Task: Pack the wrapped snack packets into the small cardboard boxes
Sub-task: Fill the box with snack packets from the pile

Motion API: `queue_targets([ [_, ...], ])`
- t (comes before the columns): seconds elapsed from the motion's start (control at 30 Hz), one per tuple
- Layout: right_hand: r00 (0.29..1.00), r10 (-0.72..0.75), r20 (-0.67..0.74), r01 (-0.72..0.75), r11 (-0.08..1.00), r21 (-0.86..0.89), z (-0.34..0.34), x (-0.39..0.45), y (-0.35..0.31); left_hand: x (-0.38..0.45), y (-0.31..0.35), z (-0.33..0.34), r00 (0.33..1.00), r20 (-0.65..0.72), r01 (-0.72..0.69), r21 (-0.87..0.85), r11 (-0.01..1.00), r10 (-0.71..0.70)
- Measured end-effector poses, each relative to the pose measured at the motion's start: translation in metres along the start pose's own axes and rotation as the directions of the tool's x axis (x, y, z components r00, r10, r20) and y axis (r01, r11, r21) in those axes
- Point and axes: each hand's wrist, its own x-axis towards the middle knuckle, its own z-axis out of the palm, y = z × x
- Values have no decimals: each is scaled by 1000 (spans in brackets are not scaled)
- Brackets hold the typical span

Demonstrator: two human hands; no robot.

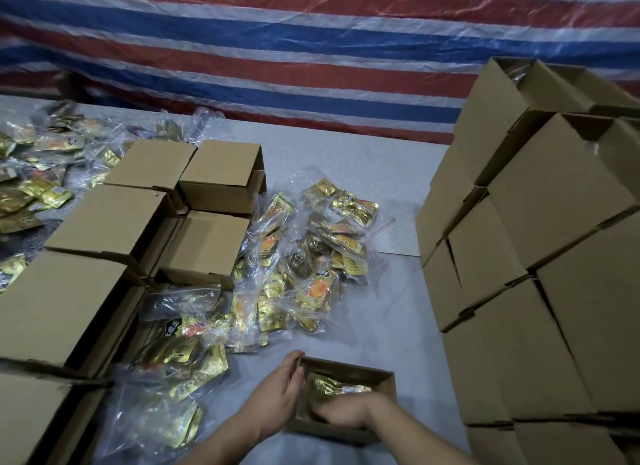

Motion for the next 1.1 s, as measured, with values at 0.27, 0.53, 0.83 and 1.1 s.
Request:
queue_targets([
  [0.27,928,-103,-358,97,995,-35,-19,-37,9,5,9,-9,997,54,51,4,999,-51],
  [0.53,730,-291,-619,62,930,-363,-38,-47,34,-14,29,6,997,27,70,-29,997,-69],
  [0.83,728,-205,-654,-76,924,-374,-42,-70,20,-11,67,-15,1000,-30,0,80,997,2],
  [1.1,467,-192,-863,-114,955,-274,-83,-241,-2,-64,212,-87,467,49,-750,550,367,883],
])
